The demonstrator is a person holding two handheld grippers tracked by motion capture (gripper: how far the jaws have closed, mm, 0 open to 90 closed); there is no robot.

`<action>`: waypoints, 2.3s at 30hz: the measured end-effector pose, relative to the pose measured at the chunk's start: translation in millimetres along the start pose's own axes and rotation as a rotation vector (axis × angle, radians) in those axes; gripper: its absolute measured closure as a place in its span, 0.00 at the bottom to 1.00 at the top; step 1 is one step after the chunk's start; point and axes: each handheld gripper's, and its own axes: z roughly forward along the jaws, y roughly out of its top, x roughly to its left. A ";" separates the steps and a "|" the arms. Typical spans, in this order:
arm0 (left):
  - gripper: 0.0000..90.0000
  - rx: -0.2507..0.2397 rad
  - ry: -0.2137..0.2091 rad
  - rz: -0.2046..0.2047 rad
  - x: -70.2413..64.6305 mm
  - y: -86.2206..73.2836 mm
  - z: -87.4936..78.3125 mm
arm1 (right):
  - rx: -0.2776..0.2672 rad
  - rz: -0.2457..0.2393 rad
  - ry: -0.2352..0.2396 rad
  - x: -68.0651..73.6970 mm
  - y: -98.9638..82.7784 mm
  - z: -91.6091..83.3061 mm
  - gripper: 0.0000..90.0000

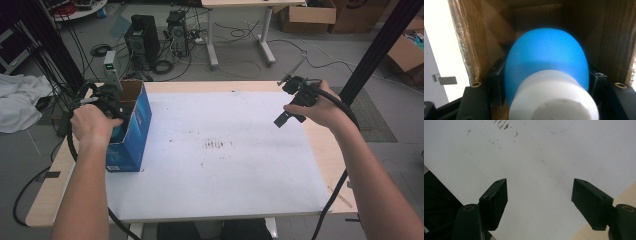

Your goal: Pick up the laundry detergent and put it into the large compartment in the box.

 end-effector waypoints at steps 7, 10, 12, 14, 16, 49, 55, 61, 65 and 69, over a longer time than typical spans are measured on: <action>0.39 -0.002 -0.005 -0.007 1.1 -0.7 -0.7 | -0.002 -0.004 0.001 0.1 0.2 0.3 0.32; 0.38 0.000 -0.001 -0.006 0.5 -0.9 -1.5 | -0.001 -0.004 0.001 0.3 0.2 0.0 0.32; 0.36 -0.007 -0.004 -0.006 -0.6 -1.2 -2.3 | -0.001 -0.004 0.003 0.2 0.1 -0.1 0.32; 0.34 -0.015 -0.006 0.000 -2.0 -1.2 -4.6 | 0.000 -0.004 0.004 0.0 0.1 0.4 0.32; 0.33 -0.021 0.004 0.011 -3.3 -1.5 -8.6 | 0.002 -0.006 0.004 0.0 0.2 1.5 0.32; 0.19 -0.177 0.014 0.312 -85.1 -23.2 -88.2 | 0.005 -0.013 -0.009 18.4 1.9 -12.9 0.30; 0.19 -0.208 -0.008 0.406 -119.9 -28.1 -88.1 | 0.000 -0.017 -0.020 24.3 1.1 -20.6 0.30; 0.19 -0.216 -0.026 0.485 -153.5 -32.6 -75.0 | -0.003 -0.014 -0.029 28.6 -1.5 -28.4 0.30; 0.18 -0.218 -0.036 0.523 -173.0 -36.3 -64.5 | -0.005 -0.024 -0.028 31.1 -1.9 -30.3 0.29; 0.18 -0.209 -0.030 0.573 -188.7 -38.2 -53.8 | -0.010 -0.032 -0.028 33.0 -1.1 -33.2 0.27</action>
